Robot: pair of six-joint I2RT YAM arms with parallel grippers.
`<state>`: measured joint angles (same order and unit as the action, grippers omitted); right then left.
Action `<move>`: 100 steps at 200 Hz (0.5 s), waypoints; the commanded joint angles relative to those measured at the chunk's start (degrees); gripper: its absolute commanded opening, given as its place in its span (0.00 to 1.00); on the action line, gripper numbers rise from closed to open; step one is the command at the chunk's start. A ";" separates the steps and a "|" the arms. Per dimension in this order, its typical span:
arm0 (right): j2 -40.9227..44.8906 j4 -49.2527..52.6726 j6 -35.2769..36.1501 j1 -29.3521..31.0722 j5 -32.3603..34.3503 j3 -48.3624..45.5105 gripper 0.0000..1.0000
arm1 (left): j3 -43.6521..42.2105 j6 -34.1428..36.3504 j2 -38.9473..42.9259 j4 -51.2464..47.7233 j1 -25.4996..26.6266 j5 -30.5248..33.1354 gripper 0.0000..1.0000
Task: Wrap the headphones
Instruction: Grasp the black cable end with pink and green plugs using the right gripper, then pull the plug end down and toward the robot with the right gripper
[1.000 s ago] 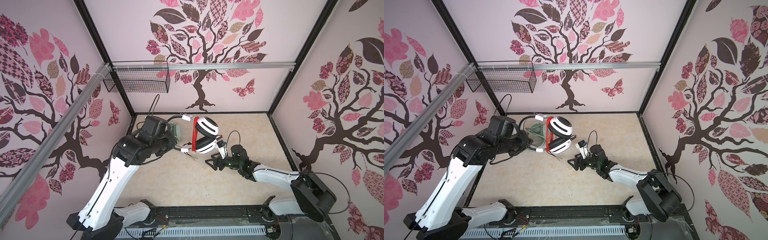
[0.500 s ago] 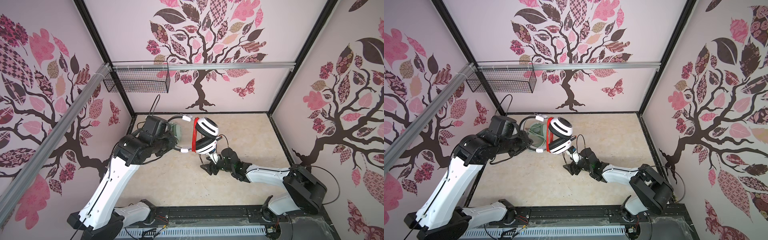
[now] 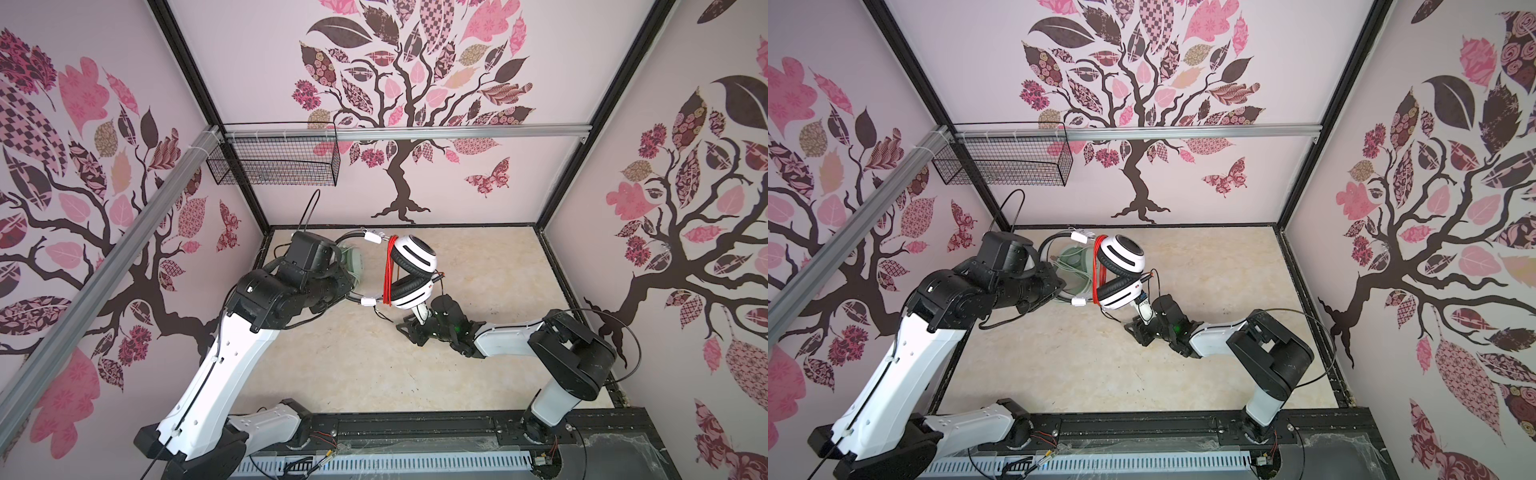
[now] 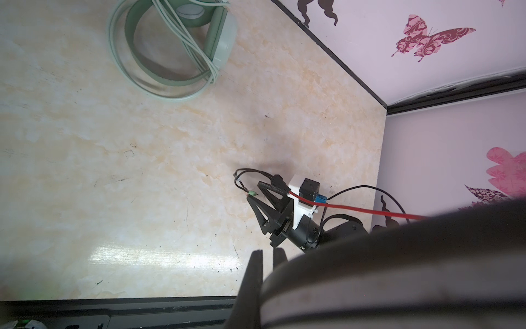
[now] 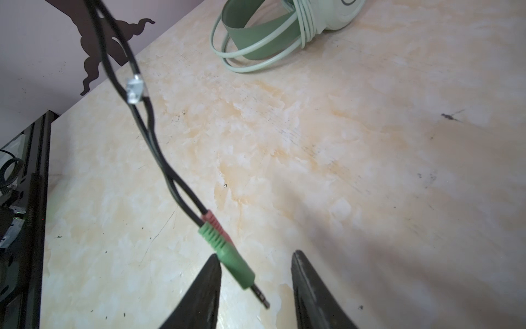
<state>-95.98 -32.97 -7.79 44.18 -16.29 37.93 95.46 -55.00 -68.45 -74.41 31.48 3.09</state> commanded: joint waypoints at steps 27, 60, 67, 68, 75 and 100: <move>0.26 -3.99 -0.36 0.22 -2.70 -0.84 0.42 | 3.55 -0.34 1.39 3.22 -0.13 -0.21 0.00; -0.61 -0.89 2.82 0.28 -4.73 1.01 0.55 | 3.25 -0.56 1.49 3.48 -0.15 -0.34 0.00; -1.06 -0.13 3.43 0.27 -5.19 1.56 0.55 | 3.30 -0.63 1.54 3.44 -0.17 -0.29 0.00; -1.14 -0.01 3.50 0.23 -5.21 1.63 0.55 | 3.27 -0.63 1.55 3.46 -0.18 -0.33 0.00; -1.61 0.36 3.64 0.22 -5.41 1.98 0.55 | 3.22 -0.61 1.46 3.48 -0.08 -0.32 0.00; -2.80 -0.33 2.93 0.20 -5.57 2.15 0.44 | 3.31 -0.67 1.44 3.44 -0.10 -0.30 0.00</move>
<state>-96.55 -34.22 -5.45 44.18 -20.49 38.11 95.48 -55.00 -68.42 -74.81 31.48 3.60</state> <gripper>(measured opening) 0.485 0.079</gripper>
